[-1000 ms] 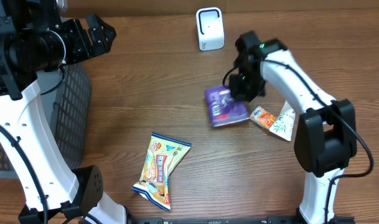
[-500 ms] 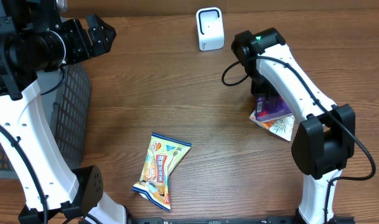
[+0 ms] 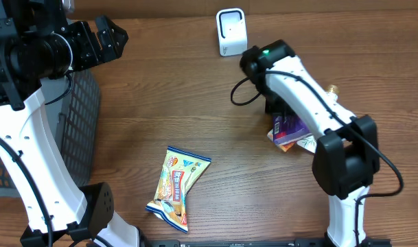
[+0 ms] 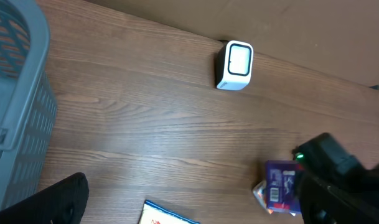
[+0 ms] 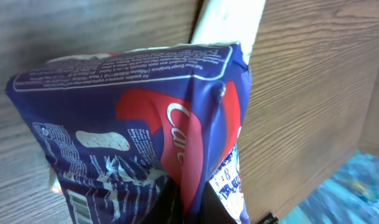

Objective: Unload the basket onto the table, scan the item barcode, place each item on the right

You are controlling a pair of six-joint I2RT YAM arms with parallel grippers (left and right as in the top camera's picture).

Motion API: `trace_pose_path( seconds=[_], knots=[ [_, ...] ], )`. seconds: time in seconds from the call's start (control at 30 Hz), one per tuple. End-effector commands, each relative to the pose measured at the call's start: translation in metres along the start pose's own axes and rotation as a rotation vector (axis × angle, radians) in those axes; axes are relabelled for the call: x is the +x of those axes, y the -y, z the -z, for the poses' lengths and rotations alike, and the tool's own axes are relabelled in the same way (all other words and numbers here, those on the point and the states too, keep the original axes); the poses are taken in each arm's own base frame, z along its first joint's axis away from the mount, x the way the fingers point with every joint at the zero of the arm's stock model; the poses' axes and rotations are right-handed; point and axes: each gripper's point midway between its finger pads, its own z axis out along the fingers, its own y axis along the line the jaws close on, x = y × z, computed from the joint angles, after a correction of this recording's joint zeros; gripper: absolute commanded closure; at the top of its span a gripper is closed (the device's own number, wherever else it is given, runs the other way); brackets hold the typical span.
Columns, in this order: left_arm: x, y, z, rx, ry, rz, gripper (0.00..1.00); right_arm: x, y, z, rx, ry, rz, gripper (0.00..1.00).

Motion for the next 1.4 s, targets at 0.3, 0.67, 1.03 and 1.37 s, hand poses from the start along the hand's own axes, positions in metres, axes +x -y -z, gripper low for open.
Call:
trace_pose_path(
  seconds=[0.3,0.67,1.03,1.37],
  knots=[
    [-0.002,0.003,0.005,0.012,0.015,-0.012,0.0,0.037,-0.079,0.014,0.05,0.055,0.156,0.78],
    [-0.002,0.003,0.005,0.012,0.015,-0.012,0.0,-0.008,-0.064,0.038,-0.101,0.079,0.101,0.24],
    [-0.002,0.003,0.005,0.012,0.015,-0.012,0.0,0.032,-0.144,0.082,-0.258,0.204,0.507,0.2],
    [-0.002,0.003,0.005,0.012,0.015,-0.012,0.0,0.028,-0.152,0.02,0.018,0.315,0.424,0.31]
  ],
)
